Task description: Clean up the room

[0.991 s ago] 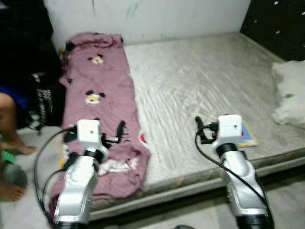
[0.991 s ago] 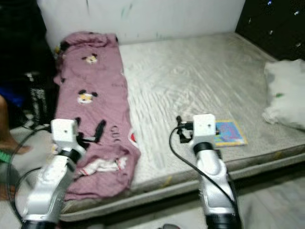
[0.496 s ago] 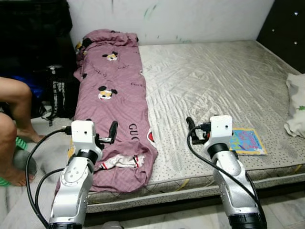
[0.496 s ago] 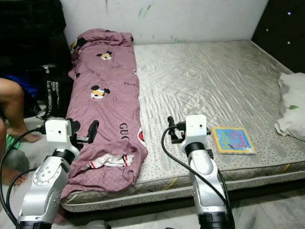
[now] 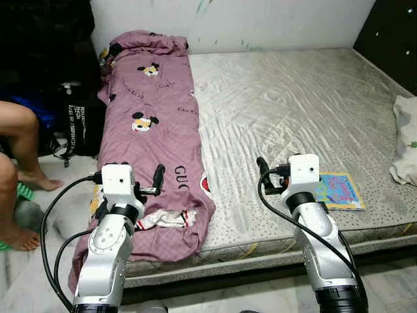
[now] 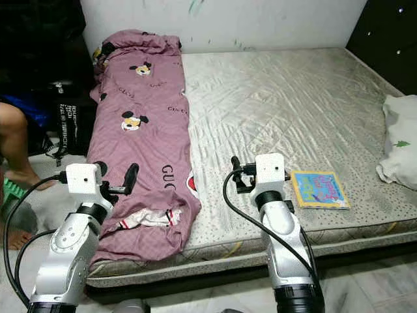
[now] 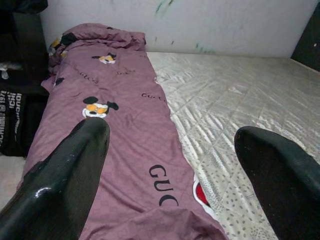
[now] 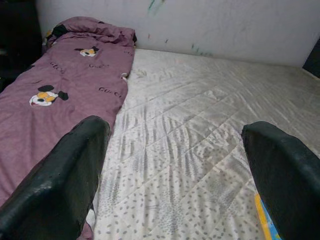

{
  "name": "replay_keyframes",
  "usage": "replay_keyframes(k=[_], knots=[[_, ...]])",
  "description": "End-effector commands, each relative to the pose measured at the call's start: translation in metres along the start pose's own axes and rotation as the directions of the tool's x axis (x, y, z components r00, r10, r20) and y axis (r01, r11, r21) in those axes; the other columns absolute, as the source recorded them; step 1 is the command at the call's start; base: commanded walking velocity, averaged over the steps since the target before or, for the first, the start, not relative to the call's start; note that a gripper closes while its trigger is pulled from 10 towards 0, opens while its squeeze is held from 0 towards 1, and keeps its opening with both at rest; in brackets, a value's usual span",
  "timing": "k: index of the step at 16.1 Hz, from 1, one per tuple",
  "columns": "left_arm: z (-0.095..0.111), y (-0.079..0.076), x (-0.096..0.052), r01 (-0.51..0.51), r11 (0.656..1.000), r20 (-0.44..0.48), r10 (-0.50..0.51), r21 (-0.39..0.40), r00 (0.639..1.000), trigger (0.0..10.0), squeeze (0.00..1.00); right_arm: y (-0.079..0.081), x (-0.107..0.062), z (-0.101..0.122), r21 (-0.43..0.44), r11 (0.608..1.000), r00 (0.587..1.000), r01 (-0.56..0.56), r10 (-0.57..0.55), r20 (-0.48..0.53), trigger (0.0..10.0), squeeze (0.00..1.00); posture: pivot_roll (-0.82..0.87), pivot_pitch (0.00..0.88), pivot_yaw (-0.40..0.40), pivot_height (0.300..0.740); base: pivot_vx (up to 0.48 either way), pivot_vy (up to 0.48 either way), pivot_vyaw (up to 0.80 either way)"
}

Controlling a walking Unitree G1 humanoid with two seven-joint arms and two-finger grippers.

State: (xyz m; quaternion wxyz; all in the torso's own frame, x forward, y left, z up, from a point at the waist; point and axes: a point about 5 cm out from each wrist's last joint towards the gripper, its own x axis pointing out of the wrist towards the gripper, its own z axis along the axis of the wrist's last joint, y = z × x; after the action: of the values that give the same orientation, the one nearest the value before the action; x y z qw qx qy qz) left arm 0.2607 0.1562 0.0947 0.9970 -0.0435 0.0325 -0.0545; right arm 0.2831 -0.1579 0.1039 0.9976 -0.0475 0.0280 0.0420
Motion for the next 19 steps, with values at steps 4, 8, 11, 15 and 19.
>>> replay_keyframes(k=[4,8,11,15,19], knots=[[0.005,-0.001,0.004,0.000,1.000,0.012,0.000,0.006,1.000,10.0,0.00,-0.003,0.006,0.004,-0.013,1.000,1.000,-0.005,0.006,0.006,10.0,0.00,0.09,0.000,-0.059,0.740,0.000,0.000,0.00],[0.003,-0.006,0.008,0.019,1.000,-0.005,-0.019,-0.017,1.000,10.0,0.00,-0.003,0.004,0.008,-0.034,0.999,1.000,0.009,-0.008,0.021,10.0,0.00,0.05,0.000,-0.031,0.740,0.000,0.000,0.71],[0.008,-0.009,0.011,0.060,0.998,0.010,-0.060,-0.003,0.998,10.0,0.00,-0.003,0.003,0.007,-0.014,1.000,1.000,0.021,-0.021,0.020,10.0,0.00,0.05,0.000,-0.014,0.740,0.000,0.000,0.80],[0.008,-0.009,0.011,0.062,0.998,0.003,-0.062,-0.002,0.998,10.0,0.00,0.001,0.002,0.004,0.013,0.999,1.000,0.029,-0.029,0.012,10.0,0.00,0.05,0.000,-0.001,0.740,0.000,0.000,0.76],[0.008,-0.007,0.009,0.069,0.998,-0.002,-0.069,-0.006,0.998,10.0,0.00,0.004,0.002,0.003,0.036,0.999,1.000,0.028,-0.028,0.009,10.0,0.00,0.06,0.000,0.002,0.740,0.000,0.000,0.14]])
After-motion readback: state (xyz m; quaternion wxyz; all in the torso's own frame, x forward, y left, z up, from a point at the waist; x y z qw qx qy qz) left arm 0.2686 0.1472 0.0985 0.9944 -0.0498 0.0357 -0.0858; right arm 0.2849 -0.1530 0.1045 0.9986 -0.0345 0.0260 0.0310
